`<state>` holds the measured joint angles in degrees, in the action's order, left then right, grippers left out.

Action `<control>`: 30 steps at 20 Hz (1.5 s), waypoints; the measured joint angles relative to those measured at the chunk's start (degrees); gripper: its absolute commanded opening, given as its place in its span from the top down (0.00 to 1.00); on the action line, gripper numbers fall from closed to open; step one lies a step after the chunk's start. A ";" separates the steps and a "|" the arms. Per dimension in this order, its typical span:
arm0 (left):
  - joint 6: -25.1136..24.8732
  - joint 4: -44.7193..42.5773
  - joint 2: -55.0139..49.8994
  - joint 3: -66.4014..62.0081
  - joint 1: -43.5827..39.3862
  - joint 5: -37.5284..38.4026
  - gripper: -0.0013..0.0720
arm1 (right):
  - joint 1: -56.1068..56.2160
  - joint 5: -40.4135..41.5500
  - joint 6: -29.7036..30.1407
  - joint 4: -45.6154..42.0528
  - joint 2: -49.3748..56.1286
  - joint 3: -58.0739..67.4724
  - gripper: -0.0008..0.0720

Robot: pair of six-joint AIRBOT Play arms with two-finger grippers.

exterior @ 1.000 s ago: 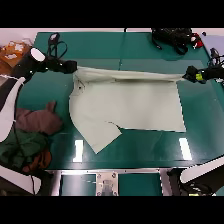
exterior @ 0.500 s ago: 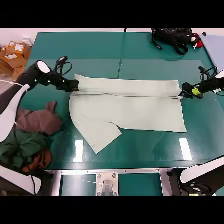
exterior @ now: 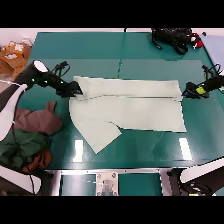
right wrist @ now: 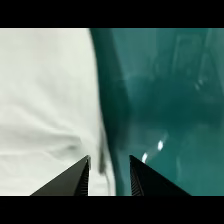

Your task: Fold the shirts.

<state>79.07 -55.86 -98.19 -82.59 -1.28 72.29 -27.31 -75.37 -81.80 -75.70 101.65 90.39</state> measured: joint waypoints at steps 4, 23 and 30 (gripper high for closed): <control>3.67 -1.31 3.32 0.37 1.33 12.98 0.92 | -1.77 -7.23 -5.77 -4.59 -6.16 -3.48 0.97; 14.43 5.92 29.51 50.12 -19.30 -20.98 0.23 | -7.23 15.85 -14.25 13.75 -37.88 -59.19 0.31; 11.65 6.82 25.99 47.69 -21.09 -27.17 0.96 | -5.77 21.55 -11.52 18.97 -33.88 -57.90 0.97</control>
<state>90.72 -49.04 -72.20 -34.89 -22.37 45.12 -33.08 -53.82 -93.32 -56.73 67.77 32.49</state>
